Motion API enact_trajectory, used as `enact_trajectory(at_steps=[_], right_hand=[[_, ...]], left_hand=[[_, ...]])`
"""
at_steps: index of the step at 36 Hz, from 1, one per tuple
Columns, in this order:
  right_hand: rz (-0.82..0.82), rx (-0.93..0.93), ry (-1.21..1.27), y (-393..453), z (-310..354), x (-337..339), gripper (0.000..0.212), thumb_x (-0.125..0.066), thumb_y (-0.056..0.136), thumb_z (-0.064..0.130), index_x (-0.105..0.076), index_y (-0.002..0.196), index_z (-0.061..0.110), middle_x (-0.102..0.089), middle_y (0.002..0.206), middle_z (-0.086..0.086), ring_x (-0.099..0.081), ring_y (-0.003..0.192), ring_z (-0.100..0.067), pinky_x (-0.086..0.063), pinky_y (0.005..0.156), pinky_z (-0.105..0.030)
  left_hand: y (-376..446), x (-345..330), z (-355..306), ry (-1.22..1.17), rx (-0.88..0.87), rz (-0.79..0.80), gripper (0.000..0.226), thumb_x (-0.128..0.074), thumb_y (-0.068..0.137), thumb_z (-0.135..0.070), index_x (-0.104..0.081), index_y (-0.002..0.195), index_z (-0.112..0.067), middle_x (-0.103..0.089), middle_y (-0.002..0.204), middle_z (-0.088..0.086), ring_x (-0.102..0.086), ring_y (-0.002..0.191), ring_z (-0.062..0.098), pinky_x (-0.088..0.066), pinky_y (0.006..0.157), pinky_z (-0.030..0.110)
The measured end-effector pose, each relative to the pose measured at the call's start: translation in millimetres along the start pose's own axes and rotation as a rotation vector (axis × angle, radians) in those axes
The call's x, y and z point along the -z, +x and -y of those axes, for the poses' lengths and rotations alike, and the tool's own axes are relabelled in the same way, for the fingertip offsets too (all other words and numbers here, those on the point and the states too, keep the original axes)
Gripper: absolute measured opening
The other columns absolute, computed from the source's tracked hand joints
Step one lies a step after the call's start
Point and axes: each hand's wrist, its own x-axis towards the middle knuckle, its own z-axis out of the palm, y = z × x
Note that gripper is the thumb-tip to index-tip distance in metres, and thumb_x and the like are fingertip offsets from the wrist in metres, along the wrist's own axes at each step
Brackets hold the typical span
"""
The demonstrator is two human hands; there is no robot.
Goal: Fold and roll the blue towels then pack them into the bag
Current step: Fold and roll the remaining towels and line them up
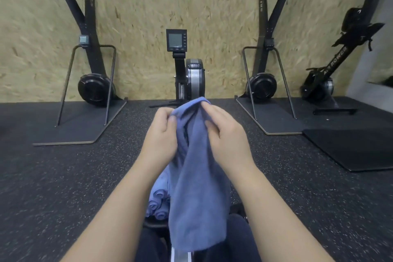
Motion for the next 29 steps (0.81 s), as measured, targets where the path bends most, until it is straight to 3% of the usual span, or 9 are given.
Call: enact_trajectory(at_steps=[3,5,9,14,17,20,23,29], right_hand=[[0.003,-0.023,0.008,-2,7,6,0.046,-0.049,0.091,-0.002,-0.055,0.134,0.014,-0.057,0.132,0.002,-0.045,0.118,0.0,-0.027,0.094,0.0],[0.002,-0.029,0.014,-3,11,10,0.047,-0.049,0.091,-0.004,-0.055,0.134,0.015,-0.055,0.127,0.009,-0.042,0.113,0.008,-0.026,0.093,0.003],[0.003,-0.05,0.003,-5,14,16,0.047,-0.048,0.093,-0.003,-0.054,0.135,0.016,-0.054,0.125,0.014,-0.042,0.111,0.01,-0.026,0.091,0.003],[0.04,-0.119,-0.072,-7,11,24,0.048,-0.053,0.093,0.003,-0.049,0.14,0.016,-0.054,0.137,0.003,-0.047,0.123,-0.008,-0.027,0.094,-0.003],[0.047,-0.158,-0.095,-9,10,27,0.05,-0.055,0.093,0.006,-0.046,0.141,0.015,-0.054,0.136,0.003,-0.045,0.121,-0.006,-0.02,0.088,0.006],[0.055,-0.201,-0.105,-10,9,30,0.051,-0.056,0.093,0.008,-0.044,0.142,0.017,-0.053,0.137,0.004,-0.044,0.123,-0.009,-0.022,0.087,0.001],[0.063,-0.267,-0.092,-10,9,35,0.054,-0.055,0.094,0.01,-0.039,0.145,0.019,-0.045,0.145,0.007,-0.038,0.133,-0.009,-0.021,0.092,-0.004],[0.098,-0.313,-0.079,-10,10,36,0.059,-0.048,0.093,0.001,-0.035,0.147,0.018,-0.037,0.15,0.007,-0.032,0.137,-0.007,-0.014,0.092,0.001]], left_hand=[[-7,8,-13,0.003,-0.07,0.033,0.013,-0.045,0.1,-0.026,-0.045,0.088,-0.022,-0.05,0.082,-0.009,-0.047,0.07,-0.007,-0.038,0.068,0.021],[-12,12,-17,0.047,-0.106,0.053,0.016,-0.058,0.094,-0.025,-0.043,0.088,-0.022,-0.049,0.08,-0.011,-0.046,0.065,-0.008,-0.037,0.063,0.018],[-18,23,-14,0.212,-0.165,0.05,0.02,-0.054,0.086,-0.009,-0.042,0.095,-0.022,-0.05,0.085,-0.014,-0.049,0.072,-0.002,-0.038,0.064,0.02],[-29,37,3,0.319,-0.183,-0.049,0.03,-0.052,0.079,0.0,-0.042,0.091,-0.025,-0.051,0.088,-0.011,-0.048,0.079,0.013,-0.041,0.073,0.036],[-37,46,17,0.346,-0.146,-0.098,0.029,-0.055,0.077,0.002,-0.044,0.089,-0.022,-0.052,0.088,-0.007,-0.051,0.08,0.018,-0.043,0.073,0.039],[-43,53,31,0.347,-0.069,-0.11,0.028,-0.056,0.076,0.002,-0.045,0.087,-0.02,-0.052,0.087,-0.003,-0.053,0.078,0.019,-0.044,0.072,0.04],[-49,57,43,0.369,-0.015,-0.104,0.028,-0.057,0.078,0.0,-0.045,0.086,-0.023,-0.052,0.086,-0.006,-0.052,0.075,0.014,-0.042,0.07,0.037],[-53,57,56,0.43,-0.004,-0.023,0.024,-0.065,0.084,-0.012,-0.055,0.074,-0.031,-0.059,0.078,-0.011,-0.054,0.076,-0.001,-0.037,0.066,0.019]])
